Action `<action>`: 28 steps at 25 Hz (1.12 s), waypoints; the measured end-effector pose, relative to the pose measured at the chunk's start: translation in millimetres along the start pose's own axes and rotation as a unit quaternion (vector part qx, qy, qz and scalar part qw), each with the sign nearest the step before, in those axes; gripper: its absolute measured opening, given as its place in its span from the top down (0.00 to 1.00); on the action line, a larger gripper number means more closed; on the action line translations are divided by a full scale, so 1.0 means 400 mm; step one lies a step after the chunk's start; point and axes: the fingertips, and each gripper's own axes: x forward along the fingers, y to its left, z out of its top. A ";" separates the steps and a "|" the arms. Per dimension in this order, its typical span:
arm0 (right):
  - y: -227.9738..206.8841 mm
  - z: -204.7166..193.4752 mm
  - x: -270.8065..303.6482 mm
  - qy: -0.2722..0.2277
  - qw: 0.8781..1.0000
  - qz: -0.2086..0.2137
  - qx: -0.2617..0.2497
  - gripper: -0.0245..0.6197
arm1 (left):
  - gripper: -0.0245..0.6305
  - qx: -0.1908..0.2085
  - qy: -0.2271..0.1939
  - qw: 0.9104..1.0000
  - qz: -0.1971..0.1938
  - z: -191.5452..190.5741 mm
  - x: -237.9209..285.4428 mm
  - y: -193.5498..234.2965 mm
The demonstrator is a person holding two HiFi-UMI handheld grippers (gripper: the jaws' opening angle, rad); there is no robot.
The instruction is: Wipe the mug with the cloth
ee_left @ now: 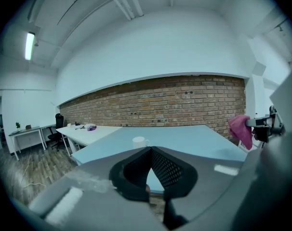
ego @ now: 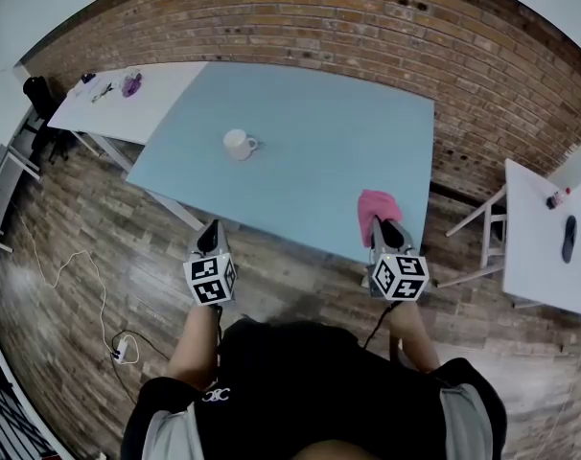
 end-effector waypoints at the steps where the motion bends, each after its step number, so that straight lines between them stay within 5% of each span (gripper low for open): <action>1: -0.002 -0.007 0.012 0.001 1.000 -0.002 0.004 0.90 | 0.95 0.007 -0.001 1.000 -0.004 0.007 0.014 0.004; 12: 0.198 -0.061 0.291 0.017 0.999 -0.028 -0.007 0.90 | 0.95 0.056 -0.009 0.997 -0.052 0.015 0.230 0.261; 17: 0.386 -0.043 0.431 0.022 0.998 -0.064 0.005 0.90 | 0.95 0.024 0.001 0.995 -0.096 0.029 0.339 0.482; 24: 0.624 -0.064 0.511 0.036 0.990 -0.137 0.013 0.90 | 0.95 0.018 0.019 0.980 -0.195 0.017 0.460 0.709; 28: 0.707 -0.107 0.513 0.048 0.985 -0.164 0.025 0.90 | 0.95 0.024 0.030 0.971 -0.236 0.007 0.505 0.748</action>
